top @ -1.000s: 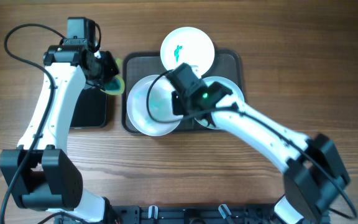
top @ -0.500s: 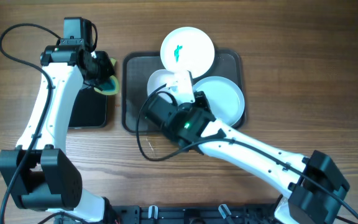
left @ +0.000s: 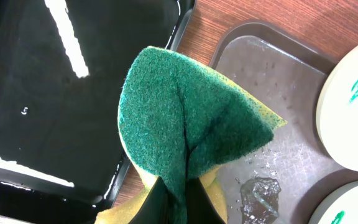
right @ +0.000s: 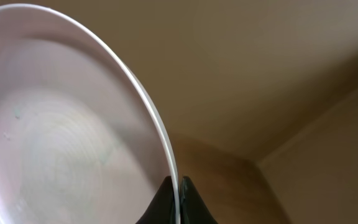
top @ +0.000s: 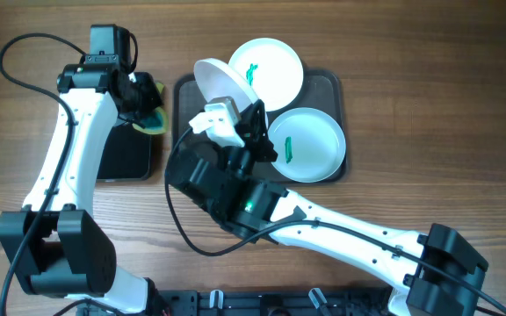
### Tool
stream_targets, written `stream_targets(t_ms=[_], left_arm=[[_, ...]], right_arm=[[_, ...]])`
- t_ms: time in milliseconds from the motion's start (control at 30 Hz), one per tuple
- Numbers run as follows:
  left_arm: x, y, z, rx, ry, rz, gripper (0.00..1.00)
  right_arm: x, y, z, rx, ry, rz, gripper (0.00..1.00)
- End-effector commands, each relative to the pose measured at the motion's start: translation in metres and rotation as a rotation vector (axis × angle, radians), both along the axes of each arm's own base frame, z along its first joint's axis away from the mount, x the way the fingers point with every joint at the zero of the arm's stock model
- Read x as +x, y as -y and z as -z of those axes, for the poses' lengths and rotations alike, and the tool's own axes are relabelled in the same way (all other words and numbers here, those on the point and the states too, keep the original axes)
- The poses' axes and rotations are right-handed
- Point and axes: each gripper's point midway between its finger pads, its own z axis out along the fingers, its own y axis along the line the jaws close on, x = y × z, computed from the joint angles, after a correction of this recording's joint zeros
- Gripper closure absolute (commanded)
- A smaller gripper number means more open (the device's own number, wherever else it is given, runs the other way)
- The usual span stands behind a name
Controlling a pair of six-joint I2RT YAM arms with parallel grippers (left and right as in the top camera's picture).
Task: Clean dirty plates on tray and stack at the side
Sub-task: 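Grasp the cleaned lower-left plate with the right gripper and lift it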
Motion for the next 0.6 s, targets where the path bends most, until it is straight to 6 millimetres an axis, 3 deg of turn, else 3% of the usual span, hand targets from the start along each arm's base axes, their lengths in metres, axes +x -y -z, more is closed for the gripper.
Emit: stream_targets(t_ms=[0, 333, 433, 567], left_arm=[[0.0, -0.004, 0.0, 0.018, 0.002, 0.005, 0.96], [0.001, -0.004, 0.0, 0.018, 0.003, 0.005, 0.96], [0.001, -0.004, 0.0, 0.018, 0.003, 0.005, 0.96], [0.001, -0.004, 0.0, 0.018, 0.004, 0.005, 0.96]], right_arm=[[-0.006, 0.012, -0.022, -0.106, 0.014, 0.063, 0.96], [-0.006, 0.012, -0.017, -0.049, 0.031, 0.06, 0.96], [-0.004, 0.004, 0.002, -0.025, -0.024, -0.017, 0.96], [-0.005, -0.011, 0.048, 0.088, -0.203, -0.152, 0.96]])
